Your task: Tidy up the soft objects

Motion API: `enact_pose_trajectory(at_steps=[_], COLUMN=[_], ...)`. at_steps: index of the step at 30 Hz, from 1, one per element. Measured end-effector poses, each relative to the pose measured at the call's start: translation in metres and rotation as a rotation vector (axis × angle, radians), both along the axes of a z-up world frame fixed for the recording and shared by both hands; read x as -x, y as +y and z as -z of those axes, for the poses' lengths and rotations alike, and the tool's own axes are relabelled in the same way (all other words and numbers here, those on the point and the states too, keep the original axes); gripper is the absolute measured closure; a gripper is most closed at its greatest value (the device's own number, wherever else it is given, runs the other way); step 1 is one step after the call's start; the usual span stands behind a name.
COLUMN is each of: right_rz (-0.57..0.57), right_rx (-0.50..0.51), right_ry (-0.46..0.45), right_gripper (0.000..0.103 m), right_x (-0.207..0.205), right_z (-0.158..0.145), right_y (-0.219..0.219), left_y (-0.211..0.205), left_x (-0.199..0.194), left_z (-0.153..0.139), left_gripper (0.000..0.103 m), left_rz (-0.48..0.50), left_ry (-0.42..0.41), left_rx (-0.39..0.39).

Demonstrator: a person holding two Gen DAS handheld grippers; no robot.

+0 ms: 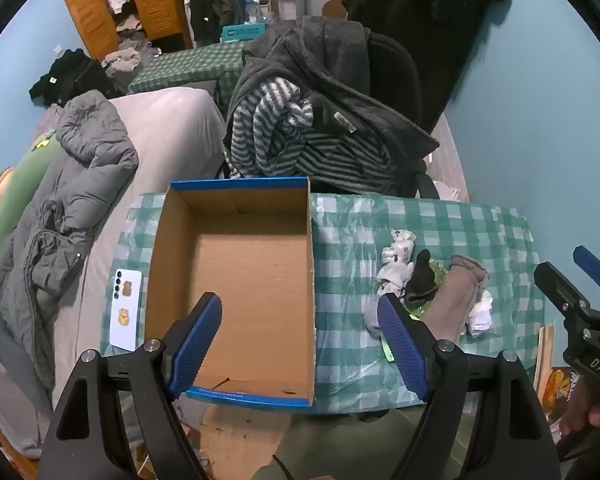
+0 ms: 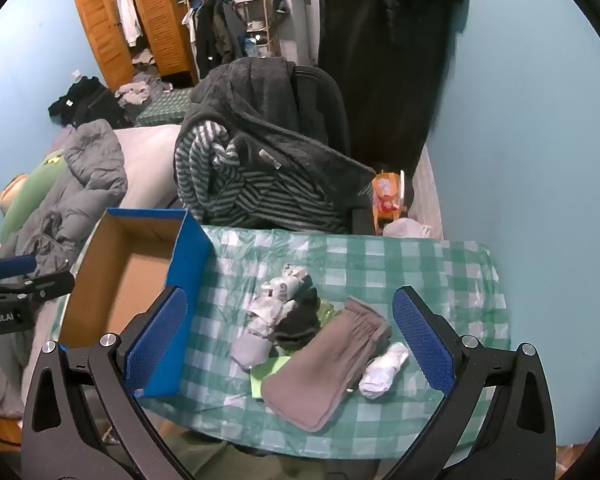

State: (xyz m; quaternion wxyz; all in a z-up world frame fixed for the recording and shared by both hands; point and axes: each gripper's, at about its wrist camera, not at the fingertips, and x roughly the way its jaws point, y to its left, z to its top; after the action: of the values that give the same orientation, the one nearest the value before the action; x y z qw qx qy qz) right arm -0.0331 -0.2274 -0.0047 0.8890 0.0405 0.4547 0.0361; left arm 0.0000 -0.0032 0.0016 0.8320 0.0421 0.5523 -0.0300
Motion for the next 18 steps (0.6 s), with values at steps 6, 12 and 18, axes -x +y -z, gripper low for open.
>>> enact_pose_trajectory(at_steps=[6, 12, 18], right_rz=[-0.002, 0.000, 0.000], right_rx=[-0.003, -0.006, -0.006], right_ry=[0.002, 0.002, 0.001], right_gripper=[0.001, 0.001, 0.001], right_x=[0.000, 0.000, 0.000], right_z=[0.000, 0.000, 0.000], right_y=[0.000, -0.001, -0.002], left_y=[0.002, 0.003, 0.001], left_x=[0.003, 0.001, 0.001], left_z=[-0.003, -0.003, -0.003], left_gripper=[0.022, 0.022, 0.022], left_rz=[-0.009, -0.005, -0.007], left_ry=[-0.017, -0.014, -0.011], left_rx=[0.003, 0.016, 0.021])
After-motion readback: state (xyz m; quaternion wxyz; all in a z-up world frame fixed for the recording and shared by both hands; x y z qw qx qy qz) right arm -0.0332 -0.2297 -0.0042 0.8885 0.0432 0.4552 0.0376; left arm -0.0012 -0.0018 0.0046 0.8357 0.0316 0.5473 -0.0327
